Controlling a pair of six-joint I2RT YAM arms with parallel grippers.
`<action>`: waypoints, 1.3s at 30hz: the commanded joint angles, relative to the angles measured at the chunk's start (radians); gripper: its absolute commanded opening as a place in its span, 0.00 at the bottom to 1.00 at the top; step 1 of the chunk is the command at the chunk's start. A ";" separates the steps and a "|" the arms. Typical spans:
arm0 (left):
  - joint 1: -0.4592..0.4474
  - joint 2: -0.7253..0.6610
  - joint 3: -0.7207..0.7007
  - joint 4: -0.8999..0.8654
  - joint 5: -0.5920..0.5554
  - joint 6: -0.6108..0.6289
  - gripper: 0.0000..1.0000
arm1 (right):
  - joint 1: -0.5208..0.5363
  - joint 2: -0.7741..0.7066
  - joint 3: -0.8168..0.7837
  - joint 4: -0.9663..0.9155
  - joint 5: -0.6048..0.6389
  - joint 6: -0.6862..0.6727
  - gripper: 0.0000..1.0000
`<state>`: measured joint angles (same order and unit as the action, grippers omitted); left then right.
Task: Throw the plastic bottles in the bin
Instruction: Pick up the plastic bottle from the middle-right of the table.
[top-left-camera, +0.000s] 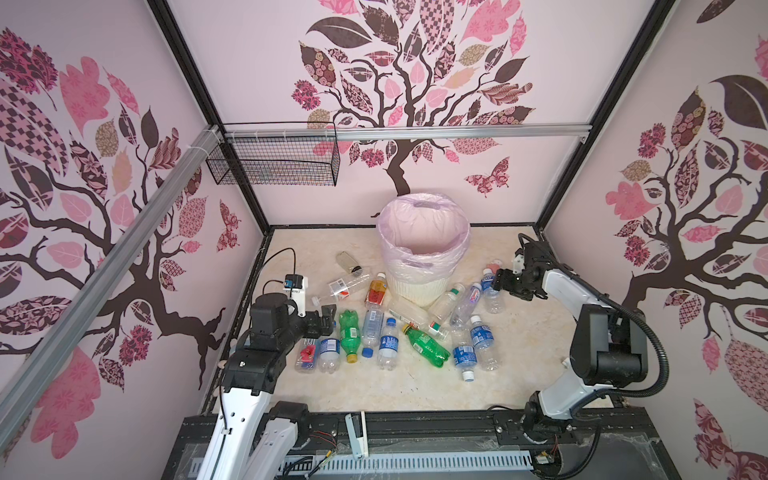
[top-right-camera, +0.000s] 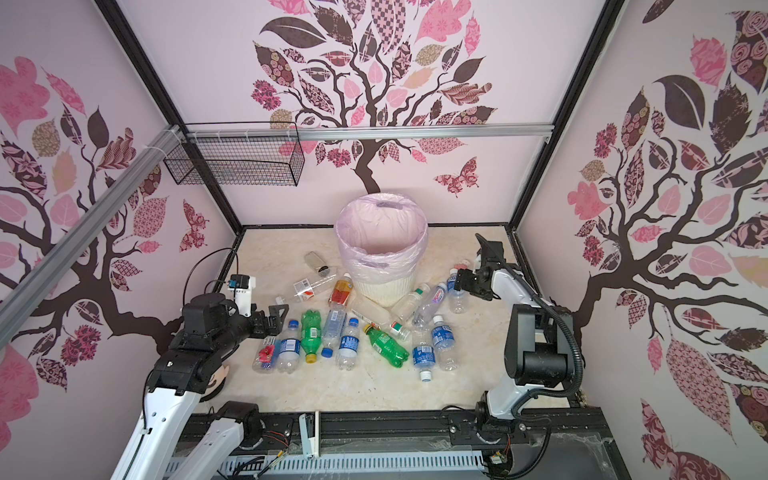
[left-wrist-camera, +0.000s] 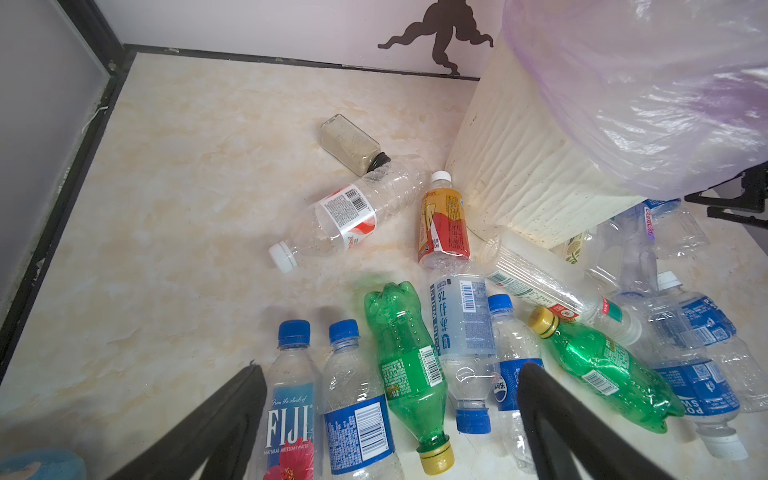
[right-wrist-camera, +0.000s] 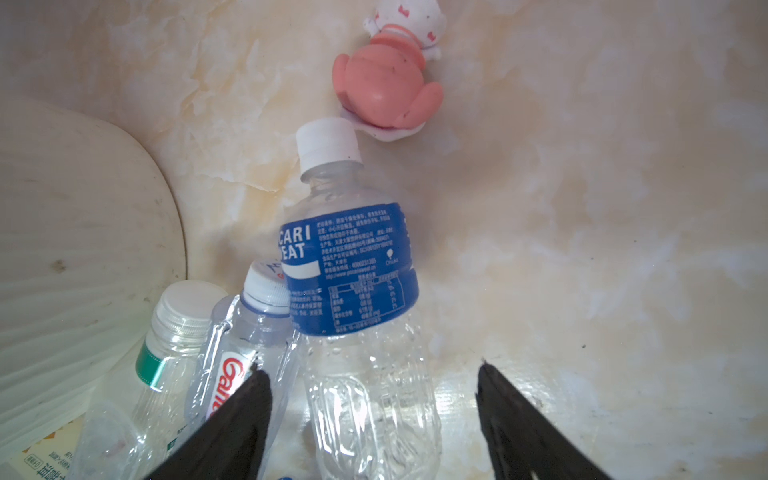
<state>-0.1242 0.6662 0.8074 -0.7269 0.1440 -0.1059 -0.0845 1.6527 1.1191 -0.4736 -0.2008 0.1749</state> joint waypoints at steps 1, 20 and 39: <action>0.005 -0.004 -0.013 0.023 0.011 -0.006 0.98 | 0.012 0.035 0.016 -0.022 -0.015 -0.013 0.79; 0.005 0.001 -0.002 0.019 0.013 -0.009 0.98 | 0.028 0.134 0.014 0.019 0.000 0.033 0.69; 0.005 -0.001 0.004 0.009 0.011 -0.007 0.98 | 0.032 0.186 0.010 0.046 0.005 0.046 0.70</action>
<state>-0.1238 0.6685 0.8074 -0.7269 0.1440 -0.1089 -0.0582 1.7897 1.1252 -0.3923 -0.2260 0.2134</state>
